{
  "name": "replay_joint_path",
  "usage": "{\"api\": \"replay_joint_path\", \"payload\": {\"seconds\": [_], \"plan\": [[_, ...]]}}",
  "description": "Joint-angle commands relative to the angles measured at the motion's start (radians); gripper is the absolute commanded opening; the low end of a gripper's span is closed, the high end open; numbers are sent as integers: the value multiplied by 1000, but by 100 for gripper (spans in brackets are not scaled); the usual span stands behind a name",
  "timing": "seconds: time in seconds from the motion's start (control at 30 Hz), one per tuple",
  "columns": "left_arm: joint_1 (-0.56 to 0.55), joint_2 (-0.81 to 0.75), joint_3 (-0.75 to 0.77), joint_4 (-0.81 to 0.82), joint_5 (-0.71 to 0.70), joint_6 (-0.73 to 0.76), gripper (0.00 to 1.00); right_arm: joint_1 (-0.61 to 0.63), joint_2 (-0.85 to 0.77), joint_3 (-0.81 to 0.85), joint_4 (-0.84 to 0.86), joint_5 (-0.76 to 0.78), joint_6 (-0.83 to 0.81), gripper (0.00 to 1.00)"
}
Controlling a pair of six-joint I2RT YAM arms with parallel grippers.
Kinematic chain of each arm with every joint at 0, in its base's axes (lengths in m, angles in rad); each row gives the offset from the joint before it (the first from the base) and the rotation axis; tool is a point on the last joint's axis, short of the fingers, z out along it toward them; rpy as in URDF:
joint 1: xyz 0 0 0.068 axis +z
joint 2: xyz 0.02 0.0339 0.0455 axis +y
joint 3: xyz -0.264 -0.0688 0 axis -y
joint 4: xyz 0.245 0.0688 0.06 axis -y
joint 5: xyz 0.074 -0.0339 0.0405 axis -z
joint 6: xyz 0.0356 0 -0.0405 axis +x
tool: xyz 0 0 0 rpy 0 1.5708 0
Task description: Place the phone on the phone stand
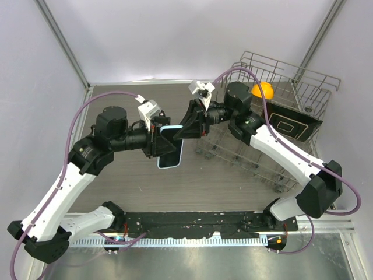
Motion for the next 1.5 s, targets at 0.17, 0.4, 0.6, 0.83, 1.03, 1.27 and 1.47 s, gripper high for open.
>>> {"api": "replay_joint_path", "payload": {"seconds": [0.17, 0.4, 0.6, 0.83, 1.03, 1.27, 1.47], "plan": [[0, -9, 20, 27, -11, -4, 0, 11, 22, 49, 59, -2, -24, 25], [0, -118, -3, 106, -256, -32, 0, 12, 37, 47, 44, 18, -40, 66], [0, -190, -37, 272, -280, -124, 0, 52, 78, 78, 35, 17, -52, 68], [0, -176, -35, 364, -280, -187, 0, 113, 118, 129, 27, 58, -41, 66], [0, -167, -52, 395, -275, -220, 0, 127, 141, 155, 55, 58, 3, 45], [0, -115, 32, 251, -410, -234, 0, 129, 138, 161, 89, 51, 72, 1], [0, -76, 130, 97, -574, -214, 59, 126, 201, 228, 171, 55, 278, 1]]}}
